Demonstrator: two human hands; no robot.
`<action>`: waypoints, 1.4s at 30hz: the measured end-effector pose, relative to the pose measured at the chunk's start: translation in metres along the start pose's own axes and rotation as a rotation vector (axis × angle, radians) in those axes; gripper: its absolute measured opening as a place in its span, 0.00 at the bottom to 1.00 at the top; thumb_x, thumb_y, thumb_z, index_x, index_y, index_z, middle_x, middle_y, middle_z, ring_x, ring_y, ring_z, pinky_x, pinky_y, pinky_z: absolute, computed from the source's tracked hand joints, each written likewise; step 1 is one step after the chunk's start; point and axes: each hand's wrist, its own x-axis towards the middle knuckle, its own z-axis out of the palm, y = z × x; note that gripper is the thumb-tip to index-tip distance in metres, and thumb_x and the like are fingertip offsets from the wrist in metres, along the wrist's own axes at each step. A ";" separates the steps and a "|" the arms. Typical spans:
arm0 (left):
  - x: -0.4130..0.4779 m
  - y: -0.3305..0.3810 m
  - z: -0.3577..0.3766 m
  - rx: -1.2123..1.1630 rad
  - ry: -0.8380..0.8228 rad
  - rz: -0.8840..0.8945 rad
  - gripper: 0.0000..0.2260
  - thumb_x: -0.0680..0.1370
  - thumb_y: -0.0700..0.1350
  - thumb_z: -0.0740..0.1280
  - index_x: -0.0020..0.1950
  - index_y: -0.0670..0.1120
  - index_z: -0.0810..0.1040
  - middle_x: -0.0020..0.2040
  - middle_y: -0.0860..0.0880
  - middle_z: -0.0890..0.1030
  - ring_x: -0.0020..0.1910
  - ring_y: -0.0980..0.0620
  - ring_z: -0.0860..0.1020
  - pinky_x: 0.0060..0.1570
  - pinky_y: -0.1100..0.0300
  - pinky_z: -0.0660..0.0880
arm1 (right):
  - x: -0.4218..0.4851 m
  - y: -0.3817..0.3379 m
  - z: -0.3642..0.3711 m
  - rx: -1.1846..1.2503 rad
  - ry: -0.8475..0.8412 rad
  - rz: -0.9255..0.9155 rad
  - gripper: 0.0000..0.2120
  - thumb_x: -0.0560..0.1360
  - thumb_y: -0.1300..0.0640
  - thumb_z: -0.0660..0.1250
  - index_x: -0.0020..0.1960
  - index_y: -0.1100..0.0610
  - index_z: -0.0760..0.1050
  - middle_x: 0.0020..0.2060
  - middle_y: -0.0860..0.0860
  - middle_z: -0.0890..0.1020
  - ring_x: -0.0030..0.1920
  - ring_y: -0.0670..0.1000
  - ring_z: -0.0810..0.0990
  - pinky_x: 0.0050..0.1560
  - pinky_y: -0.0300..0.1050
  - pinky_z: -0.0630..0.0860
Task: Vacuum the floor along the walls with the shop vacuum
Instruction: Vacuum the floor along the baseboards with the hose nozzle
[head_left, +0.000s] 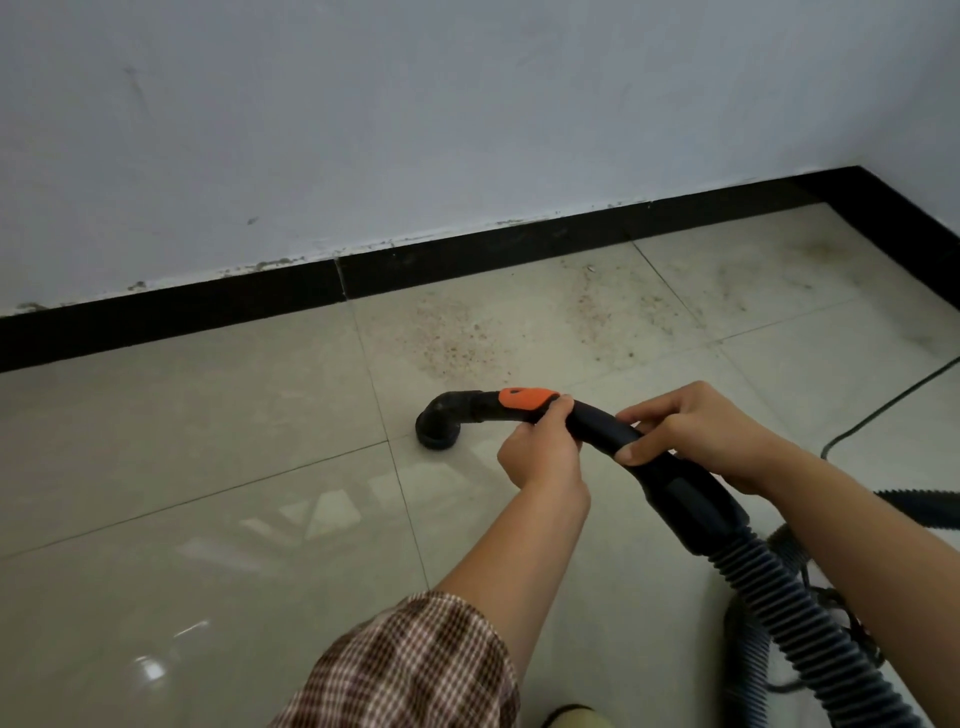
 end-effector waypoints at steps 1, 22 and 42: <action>-0.001 -0.001 0.000 0.002 -0.007 -0.008 0.05 0.71 0.39 0.76 0.41 0.44 0.82 0.42 0.47 0.85 0.42 0.50 0.84 0.38 0.62 0.78 | -0.002 0.001 -0.001 -0.003 0.002 0.002 0.14 0.63 0.68 0.76 0.40 0.50 0.87 0.36 0.57 0.86 0.33 0.56 0.85 0.32 0.41 0.80; -0.007 -0.015 0.026 0.049 -0.234 -0.129 0.09 0.71 0.38 0.76 0.49 0.40 0.82 0.45 0.43 0.85 0.39 0.50 0.85 0.43 0.61 0.81 | -0.026 0.004 -0.027 -0.028 0.153 0.047 0.12 0.62 0.65 0.77 0.39 0.48 0.87 0.35 0.55 0.86 0.33 0.54 0.85 0.31 0.39 0.79; 0.024 0.013 0.026 0.031 -0.162 -0.057 0.06 0.71 0.37 0.76 0.46 0.40 0.81 0.46 0.42 0.85 0.44 0.48 0.85 0.42 0.62 0.81 | 0.015 -0.008 -0.010 0.026 0.099 0.019 0.13 0.64 0.66 0.76 0.43 0.51 0.86 0.37 0.56 0.86 0.33 0.55 0.85 0.32 0.43 0.80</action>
